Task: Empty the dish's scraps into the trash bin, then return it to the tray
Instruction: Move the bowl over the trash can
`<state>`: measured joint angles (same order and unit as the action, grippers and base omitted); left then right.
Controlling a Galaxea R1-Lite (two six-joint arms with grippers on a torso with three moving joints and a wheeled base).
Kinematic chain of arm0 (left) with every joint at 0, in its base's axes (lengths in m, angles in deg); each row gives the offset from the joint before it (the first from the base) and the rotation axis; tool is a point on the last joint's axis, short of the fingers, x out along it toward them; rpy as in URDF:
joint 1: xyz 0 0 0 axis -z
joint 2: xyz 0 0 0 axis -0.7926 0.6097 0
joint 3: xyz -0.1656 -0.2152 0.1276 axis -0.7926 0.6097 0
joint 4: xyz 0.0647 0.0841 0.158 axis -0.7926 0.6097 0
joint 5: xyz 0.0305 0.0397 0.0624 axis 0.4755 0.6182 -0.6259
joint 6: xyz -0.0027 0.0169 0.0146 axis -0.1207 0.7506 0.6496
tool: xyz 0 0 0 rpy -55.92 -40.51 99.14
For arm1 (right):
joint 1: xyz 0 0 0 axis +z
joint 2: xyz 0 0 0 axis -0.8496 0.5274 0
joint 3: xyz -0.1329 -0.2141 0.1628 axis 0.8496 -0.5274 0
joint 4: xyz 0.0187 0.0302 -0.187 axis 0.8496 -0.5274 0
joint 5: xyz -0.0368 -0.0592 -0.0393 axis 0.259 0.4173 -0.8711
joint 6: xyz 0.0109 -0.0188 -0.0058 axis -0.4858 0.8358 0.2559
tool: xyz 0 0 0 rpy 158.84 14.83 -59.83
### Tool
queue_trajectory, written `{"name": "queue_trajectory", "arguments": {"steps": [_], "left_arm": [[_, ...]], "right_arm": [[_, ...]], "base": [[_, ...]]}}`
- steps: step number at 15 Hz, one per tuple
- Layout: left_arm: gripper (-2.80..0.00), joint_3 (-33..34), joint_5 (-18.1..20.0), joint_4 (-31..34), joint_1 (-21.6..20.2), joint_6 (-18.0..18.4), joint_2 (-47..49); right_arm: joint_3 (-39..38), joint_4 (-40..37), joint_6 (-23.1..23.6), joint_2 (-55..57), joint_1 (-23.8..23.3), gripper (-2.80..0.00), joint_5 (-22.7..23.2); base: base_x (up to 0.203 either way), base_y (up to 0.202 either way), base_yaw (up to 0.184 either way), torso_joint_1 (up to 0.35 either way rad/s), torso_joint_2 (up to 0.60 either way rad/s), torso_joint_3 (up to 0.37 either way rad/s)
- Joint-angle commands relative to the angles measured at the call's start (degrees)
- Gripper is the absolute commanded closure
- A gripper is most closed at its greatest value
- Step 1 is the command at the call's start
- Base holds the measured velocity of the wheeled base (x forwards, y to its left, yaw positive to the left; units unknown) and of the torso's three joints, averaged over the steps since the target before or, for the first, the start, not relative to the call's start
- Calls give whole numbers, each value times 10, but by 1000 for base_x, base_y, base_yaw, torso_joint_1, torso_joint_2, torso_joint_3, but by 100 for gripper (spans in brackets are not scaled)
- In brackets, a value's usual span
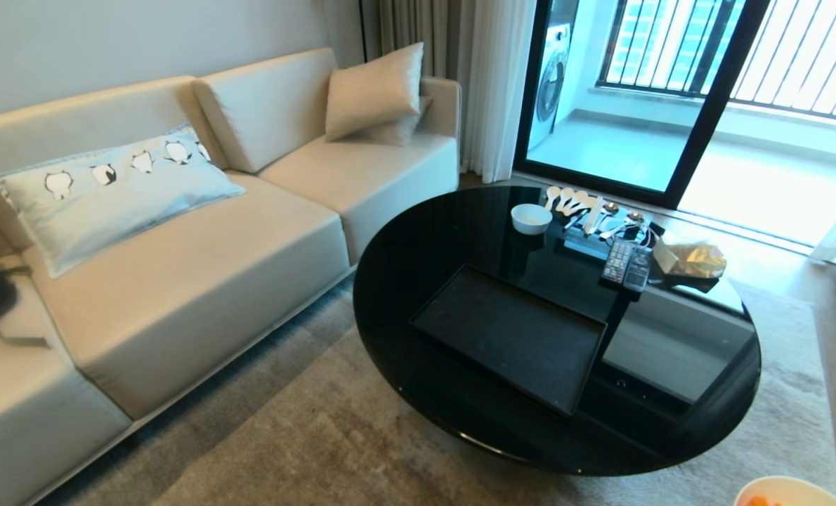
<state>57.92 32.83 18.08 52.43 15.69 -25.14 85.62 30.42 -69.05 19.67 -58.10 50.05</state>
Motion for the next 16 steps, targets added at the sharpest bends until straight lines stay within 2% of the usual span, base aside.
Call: {"name": "queue_trajectory", "arguments": {"steps": [1, 14, 16], "left_arm": [[0, 0, 0, 0, 0, -1, 0], [0, 0, 0, 0, 0, -1, 0], [0, 0, 0, 0, 0, -1, 0]], "right_arm": [[1, 1, -1, 0, 4, 0, -1], [-2, -1, -7, 0, 12, 0, 1], [-4, -1, -7, -1, 12, 0, 1]], "base": [[0, 0, 0, 0, 0, 0], [0, 0, 0, 0, 0, 0], [-6, 2, -113, 2, 4, 3]]}}
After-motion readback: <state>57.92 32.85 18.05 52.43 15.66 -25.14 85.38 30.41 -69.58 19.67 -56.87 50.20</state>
